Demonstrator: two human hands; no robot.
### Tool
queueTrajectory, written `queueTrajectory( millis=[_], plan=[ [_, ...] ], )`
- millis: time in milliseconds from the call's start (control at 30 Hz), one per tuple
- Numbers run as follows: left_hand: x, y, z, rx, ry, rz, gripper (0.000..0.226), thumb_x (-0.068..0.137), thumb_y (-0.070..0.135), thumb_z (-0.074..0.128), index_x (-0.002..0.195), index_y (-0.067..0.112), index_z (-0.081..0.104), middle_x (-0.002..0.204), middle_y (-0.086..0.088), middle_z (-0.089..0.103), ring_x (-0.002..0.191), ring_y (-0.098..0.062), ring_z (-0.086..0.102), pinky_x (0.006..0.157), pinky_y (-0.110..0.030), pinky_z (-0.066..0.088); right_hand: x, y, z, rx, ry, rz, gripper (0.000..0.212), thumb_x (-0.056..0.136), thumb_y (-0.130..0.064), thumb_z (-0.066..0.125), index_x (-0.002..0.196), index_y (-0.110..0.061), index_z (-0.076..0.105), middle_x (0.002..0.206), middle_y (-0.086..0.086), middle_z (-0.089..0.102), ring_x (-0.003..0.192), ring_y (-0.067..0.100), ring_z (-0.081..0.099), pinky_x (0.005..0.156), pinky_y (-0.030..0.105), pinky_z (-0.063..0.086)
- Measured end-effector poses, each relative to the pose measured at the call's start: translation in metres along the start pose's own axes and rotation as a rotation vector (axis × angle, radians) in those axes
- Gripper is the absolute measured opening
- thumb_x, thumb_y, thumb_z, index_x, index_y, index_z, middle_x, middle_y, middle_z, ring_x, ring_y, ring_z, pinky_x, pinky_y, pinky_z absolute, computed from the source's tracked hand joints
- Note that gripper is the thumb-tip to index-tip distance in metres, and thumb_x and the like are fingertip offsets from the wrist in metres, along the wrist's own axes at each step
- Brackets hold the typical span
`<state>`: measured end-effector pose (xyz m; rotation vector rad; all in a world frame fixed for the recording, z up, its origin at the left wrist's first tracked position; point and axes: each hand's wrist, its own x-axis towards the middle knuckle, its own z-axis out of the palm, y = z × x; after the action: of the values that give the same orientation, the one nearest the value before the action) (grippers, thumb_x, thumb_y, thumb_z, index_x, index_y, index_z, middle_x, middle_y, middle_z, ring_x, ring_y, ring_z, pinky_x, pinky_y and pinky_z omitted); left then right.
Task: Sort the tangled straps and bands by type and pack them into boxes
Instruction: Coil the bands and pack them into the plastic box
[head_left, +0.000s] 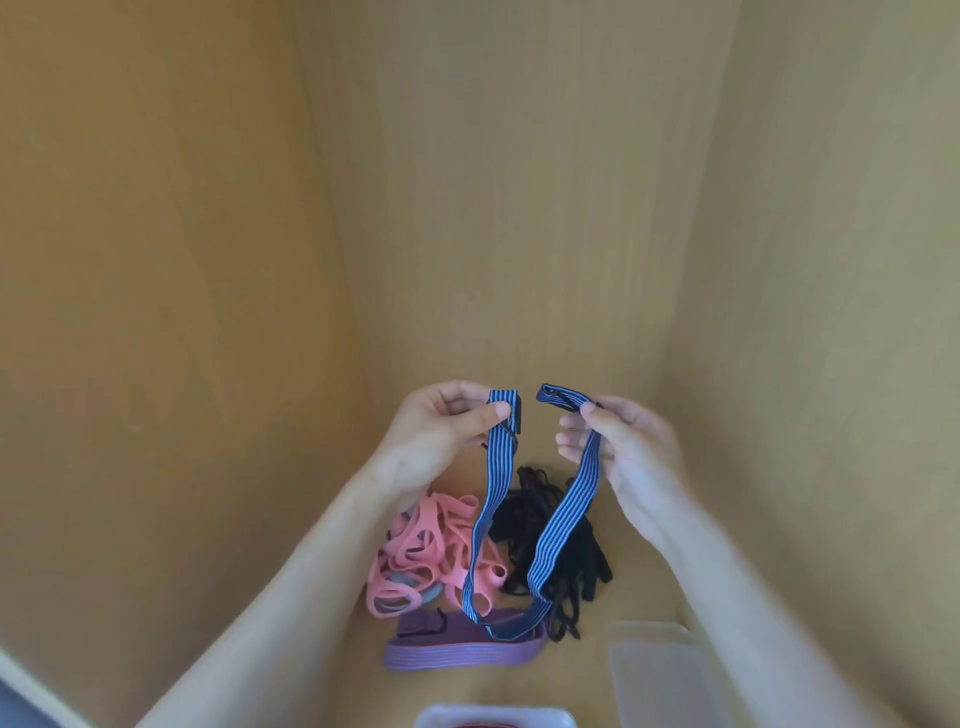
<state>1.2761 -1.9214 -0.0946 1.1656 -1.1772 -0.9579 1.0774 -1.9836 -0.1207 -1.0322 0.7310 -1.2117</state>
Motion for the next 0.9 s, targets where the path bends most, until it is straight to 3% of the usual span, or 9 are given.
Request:
queueTrajectory(
  millis=[67, 233, 433, 567, 700, 900],
  plan=[
    [0.006, 0.005, 0.002, -0.014, -0.034, 0.01, 0.018, 0.079, 0.021, 0.077, 0.094, 0.011, 0.073, 0.091, -0.005, 0.076, 0.082, -0.017, 0.069, 0.084, -0.032, 0.055, 0.004, -0.005, 0.003, 0.074, -0.034, 0.038, 0.012, 0.097, 0.002, 0.059, 0.108, 0.0, 0.064, 0.091, 0.018, 0.074, 0.077, 0.028, 0.072, 0.072, 0.038, 0.062],
    [0.026, 0.019, 0.01, -0.035, -0.073, 0.027, 0.007, 0.087, 0.012, 0.073, 0.094, 0.013, 0.072, 0.091, -0.005, 0.076, 0.079, -0.016, 0.071, 0.076, -0.028, 0.059, 0.014, -0.015, 0.012, 0.161, -0.099, 0.071, 0.031, 0.089, 0.011, 0.064, 0.119, 0.004, 0.061, 0.098, 0.017, 0.072, 0.077, 0.023, 0.071, 0.07, 0.034, 0.06],
    [0.041, 0.029, 0.017, -0.021, -0.083, 0.038, 0.009, 0.092, 0.006, 0.069, 0.099, 0.01, 0.071, 0.095, -0.008, 0.073, 0.082, -0.016, 0.07, 0.081, -0.032, 0.059, 0.021, -0.018, 0.016, 0.293, -0.215, 0.076, 0.043, 0.081, 0.006, 0.064, 0.123, 0.012, 0.061, 0.091, 0.012, 0.066, 0.075, 0.02, 0.06, 0.066, 0.029, 0.053],
    [0.048, 0.041, 0.022, -0.043, -0.096, 0.055, 0.01, 0.091, 0.004, 0.069, 0.101, 0.008, 0.069, 0.095, -0.008, 0.071, 0.079, -0.014, 0.071, 0.072, -0.023, 0.057, 0.023, -0.021, 0.016, 0.222, -0.261, 0.044, 0.043, 0.078, -0.001, 0.065, 0.121, 0.005, 0.065, 0.097, 0.014, 0.069, 0.079, 0.019, 0.063, 0.069, 0.029, 0.051],
    [0.055, 0.05, 0.026, -0.045, -0.099, 0.079, 0.01, 0.091, 0.002, 0.069, 0.099, 0.009, 0.069, 0.094, -0.006, 0.07, 0.078, -0.013, 0.071, 0.071, -0.022, 0.057, 0.025, -0.028, 0.014, 0.181, -0.274, 0.027, 0.04, 0.081, -0.008, 0.067, 0.12, 0.0, 0.063, 0.109, 0.014, 0.073, 0.095, 0.026, 0.069, 0.085, 0.037, 0.053],
    [0.063, 0.059, 0.035, -0.008, -0.081, 0.095, 0.011, 0.092, 0.003, 0.069, 0.103, 0.005, 0.069, 0.097, -0.011, 0.072, 0.083, -0.019, 0.071, 0.081, -0.03, 0.06, 0.035, -0.042, 0.013, 0.085, -0.167, -0.022, 0.026, 0.086, 0.009, 0.066, 0.108, -0.003, 0.059, 0.097, 0.013, 0.077, 0.088, 0.025, 0.075, 0.074, 0.033, 0.058]
  ],
)
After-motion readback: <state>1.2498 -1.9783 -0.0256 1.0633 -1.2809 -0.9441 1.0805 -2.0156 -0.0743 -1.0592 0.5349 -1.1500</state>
